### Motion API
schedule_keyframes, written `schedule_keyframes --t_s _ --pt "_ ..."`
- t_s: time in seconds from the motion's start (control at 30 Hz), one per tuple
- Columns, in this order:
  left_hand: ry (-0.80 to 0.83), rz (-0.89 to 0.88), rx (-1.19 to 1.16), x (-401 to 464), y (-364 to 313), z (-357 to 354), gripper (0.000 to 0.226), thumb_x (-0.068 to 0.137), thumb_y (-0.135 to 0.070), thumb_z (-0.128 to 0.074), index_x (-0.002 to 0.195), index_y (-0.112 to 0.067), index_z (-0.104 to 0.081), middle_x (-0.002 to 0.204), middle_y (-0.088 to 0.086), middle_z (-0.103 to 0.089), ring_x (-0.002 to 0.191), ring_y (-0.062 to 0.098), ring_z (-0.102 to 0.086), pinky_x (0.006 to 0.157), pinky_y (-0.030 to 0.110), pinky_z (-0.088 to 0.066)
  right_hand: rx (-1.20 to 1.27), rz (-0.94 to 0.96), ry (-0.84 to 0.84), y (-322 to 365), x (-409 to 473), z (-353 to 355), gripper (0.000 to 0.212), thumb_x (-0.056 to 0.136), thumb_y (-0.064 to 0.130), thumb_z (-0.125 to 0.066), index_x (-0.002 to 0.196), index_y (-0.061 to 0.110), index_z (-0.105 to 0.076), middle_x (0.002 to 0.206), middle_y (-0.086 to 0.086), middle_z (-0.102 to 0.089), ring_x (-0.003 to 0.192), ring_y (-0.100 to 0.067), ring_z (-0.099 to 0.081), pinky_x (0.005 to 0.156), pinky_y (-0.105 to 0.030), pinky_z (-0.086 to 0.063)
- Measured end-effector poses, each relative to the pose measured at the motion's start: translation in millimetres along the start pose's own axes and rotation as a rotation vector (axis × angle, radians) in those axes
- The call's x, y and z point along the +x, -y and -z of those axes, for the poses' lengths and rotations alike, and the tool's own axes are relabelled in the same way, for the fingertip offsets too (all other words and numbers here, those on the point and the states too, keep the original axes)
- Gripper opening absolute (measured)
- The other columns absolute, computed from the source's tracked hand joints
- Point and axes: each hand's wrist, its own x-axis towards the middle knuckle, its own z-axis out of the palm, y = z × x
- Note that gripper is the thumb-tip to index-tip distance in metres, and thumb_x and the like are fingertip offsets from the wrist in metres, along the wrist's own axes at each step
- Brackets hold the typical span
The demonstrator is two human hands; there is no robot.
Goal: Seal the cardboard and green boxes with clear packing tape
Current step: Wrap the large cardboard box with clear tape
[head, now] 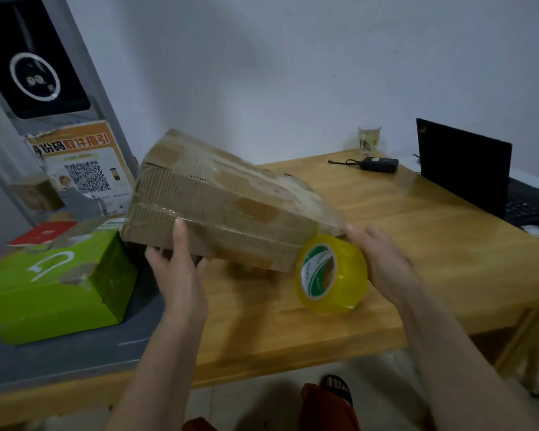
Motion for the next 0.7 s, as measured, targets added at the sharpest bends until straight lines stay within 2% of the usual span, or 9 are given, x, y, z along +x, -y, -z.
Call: schedule_keyframes --t_s 0.13,0.2,0.27,0.37,0.47,0.5,0.57,0.63,0.7 --pt "0.066 0.140 -0.142 8 3 -2 0.081 0.072 -0.059 -0.065 0.140 -0.023 -0.042 0.130 -0.002 -0.060 0.114 0.015 -0.061 0.089 0.035 -0.053 0.038 -0.015 -0.036 -6 2 -7 0.055 0.059 0.050 -0.081 0.085 0.010 -0.053 0.078 -0.010 -0.059 0.073 -0.023 -0.063 0.071 -0.038 -0.052" --pt "0.161 0.236 -0.143 2 17 -6 0.068 0.074 -0.054 -0.065 0.134 -0.026 -0.050 0.127 -0.003 -0.062 0.110 0.014 -0.060 0.092 0.034 -0.050 0.079 -0.011 -0.026 -7 -1 -10 0.050 0.056 0.048 -0.080 0.080 0.014 -0.053 0.077 -0.005 -0.063 0.068 -0.016 -0.065 0.064 -0.033 -0.053" --pt "0.226 0.363 -0.136 -8 36 -16 0.059 0.074 -0.050 -0.067 0.127 -0.030 -0.051 0.127 -0.002 -0.060 0.116 0.020 -0.056 0.102 0.043 -0.045 0.091 -0.027 -0.020 -9 -4 -12 0.056 0.052 0.052 -0.086 0.081 0.015 -0.055 0.085 -0.005 -0.066 0.075 -0.017 -0.067 0.068 -0.038 -0.054" --pt "0.202 0.523 -0.233 -18 59 -29 0.096 0.062 -0.051 -0.079 0.145 -0.025 -0.037 0.137 0.011 -0.053 0.127 0.034 -0.049 0.104 0.058 -0.043 0.076 -0.029 -0.089 -13 -14 -17 0.074 0.042 0.067 -0.086 0.086 0.016 -0.054 0.092 -0.009 -0.063 0.085 -0.025 -0.063 0.081 -0.048 -0.051" --pt "0.109 0.598 -0.352 -21 75 -33 0.115 0.053 -0.052 -0.084 0.150 -0.025 -0.029 0.140 0.019 -0.049 0.124 0.040 -0.051 0.092 0.056 -0.053 0.032 0.018 -0.093 -24 -37 -26 0.075 0.040 0.067 -0.085 0.095 0.025 -0.056 0.106 -0.002 -0.065 0.090 -0.016 -0.065 0.073 -0.035 -0.053" --pt "0.097 0.631 -0.372 -24 78 -33 0.118 0.052 -0.053 -0.084 0.151 -0.025 -0.027 0.142 0.020 -0.046 0.125 0.042 -0.050 0.090 0.055 -0.054 -0.039 0.028 -0.094 -29 -48 -28 0.075 0.042 0.064 -0.084 0.105 0.034 -0.055 0.125 0.003 -0.060 0.102 -0.011 -0.062 0.076 -0.030 -0.053" --pt "0.101 0.670 -0.386 -30 83 -32 0.111 0.058 -0.056 -0.079 0.151 -0.023 -0.028 0.146 0.021 -0.042 0.128 0.043 -0.046 0.094 0.055 -0.051 -0.250 0.086 -0.092 -36 -65 -34 0.088 0.039 0.067 -0.082 0.116 0.054 -0.042 0.154 0.019 -0.027 0.130 -0.003 -0.043 0.094 -0.033 -0.049" --pt "0.091 0.710 -0.425 -33 88 -31 0.103 0.062 -0.057 -0.075 0.148 -0.018 -0.035 0.143 0.021 -0.044 0.126 0.042 -0.049 0.100 0.054 -0.048 -0.388 0.207 -0.075 -36 -70 -34 0.100 0.036 0.074 -0.079 0.123 0.062 -0.030 0.156 0.030 -0.007 0.138 0.007 -0.026 0.105 -0.031 -0.041" --pt "0.080 0.744 -0.483 -36 83 -36 0.099 0.063 -0.055 -0.076 0.143 -0.009 -0.041 0.134 0.023 -0.053 0.117 0.040 -0.058 0.100 0.053 -0.049 -0.486 0.340 -0.046 -22 -71 -36 0.099 0.042 0.066 -0.080 0.122 0.074 -0.024 0.157 0.028 -0.006 0.139 0.012 -0.019 0.107 -0.022 -0.034"
